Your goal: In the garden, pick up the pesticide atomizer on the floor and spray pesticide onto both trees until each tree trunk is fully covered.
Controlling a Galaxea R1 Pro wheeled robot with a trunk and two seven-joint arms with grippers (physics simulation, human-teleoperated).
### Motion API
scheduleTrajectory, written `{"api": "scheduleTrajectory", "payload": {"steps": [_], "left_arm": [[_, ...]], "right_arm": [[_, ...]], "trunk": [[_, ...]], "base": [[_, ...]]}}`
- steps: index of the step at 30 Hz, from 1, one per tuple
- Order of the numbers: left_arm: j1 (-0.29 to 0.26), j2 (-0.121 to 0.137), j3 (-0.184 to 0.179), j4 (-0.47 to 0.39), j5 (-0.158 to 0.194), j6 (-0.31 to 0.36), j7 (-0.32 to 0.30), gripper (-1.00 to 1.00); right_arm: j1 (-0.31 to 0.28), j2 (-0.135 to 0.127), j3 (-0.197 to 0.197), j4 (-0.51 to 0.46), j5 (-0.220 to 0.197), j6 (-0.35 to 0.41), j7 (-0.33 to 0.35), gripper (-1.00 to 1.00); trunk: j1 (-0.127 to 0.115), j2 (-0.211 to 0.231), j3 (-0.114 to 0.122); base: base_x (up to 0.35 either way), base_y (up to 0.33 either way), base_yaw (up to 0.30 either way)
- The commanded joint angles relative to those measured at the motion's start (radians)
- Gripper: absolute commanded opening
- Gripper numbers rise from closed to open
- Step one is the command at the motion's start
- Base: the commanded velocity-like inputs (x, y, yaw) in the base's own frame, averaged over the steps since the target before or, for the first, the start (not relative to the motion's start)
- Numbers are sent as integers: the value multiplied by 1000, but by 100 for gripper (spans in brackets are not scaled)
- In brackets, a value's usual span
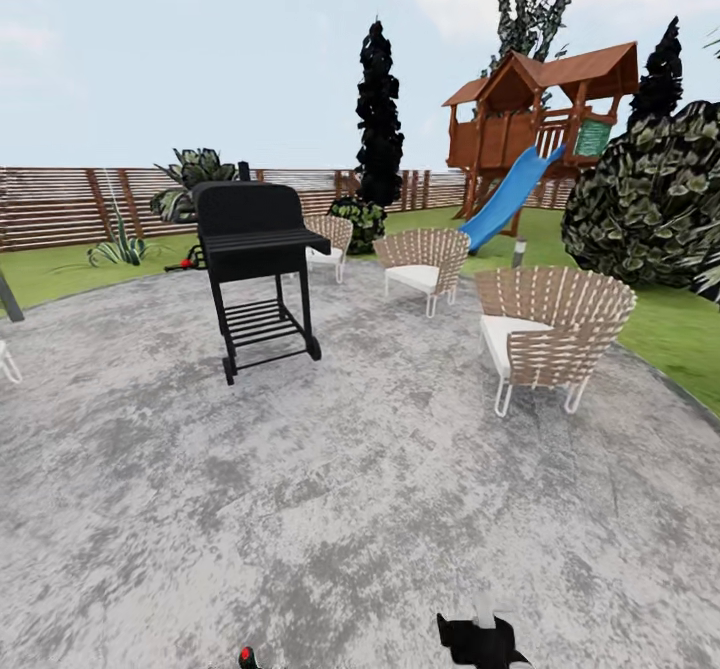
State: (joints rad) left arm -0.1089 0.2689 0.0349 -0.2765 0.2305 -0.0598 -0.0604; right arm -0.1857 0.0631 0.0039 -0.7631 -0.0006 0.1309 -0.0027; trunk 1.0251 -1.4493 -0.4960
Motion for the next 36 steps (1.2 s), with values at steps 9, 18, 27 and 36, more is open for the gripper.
{"api": "scheduleTrajectory", "payload": {"steps": [9,18,27,36], "left_arm": [[-297,56,-1,-84,35,219,-134,100],[-416,29,-9,-162,30,264,-140,100],[-431,-77,-99,-315,-29,273,-137,100],[-433,-77,-98,-313,-31,273,-124,100]], "right_arm": [[-219,80,2,-42,-2,103,0,100],[-264,97,1,-74,-3,101,7,100],[-265,96,1,-124,-3,100,6,100],[-265,96,1,-121,-4,101,6,100]], "trunk": [[0,-1,-10],[0,-1,-17],[19,-36,-34],[54,-99,-65]], "base": [[0,0,266],[0,0,223],[0,0,11],[0,0,0]]}}
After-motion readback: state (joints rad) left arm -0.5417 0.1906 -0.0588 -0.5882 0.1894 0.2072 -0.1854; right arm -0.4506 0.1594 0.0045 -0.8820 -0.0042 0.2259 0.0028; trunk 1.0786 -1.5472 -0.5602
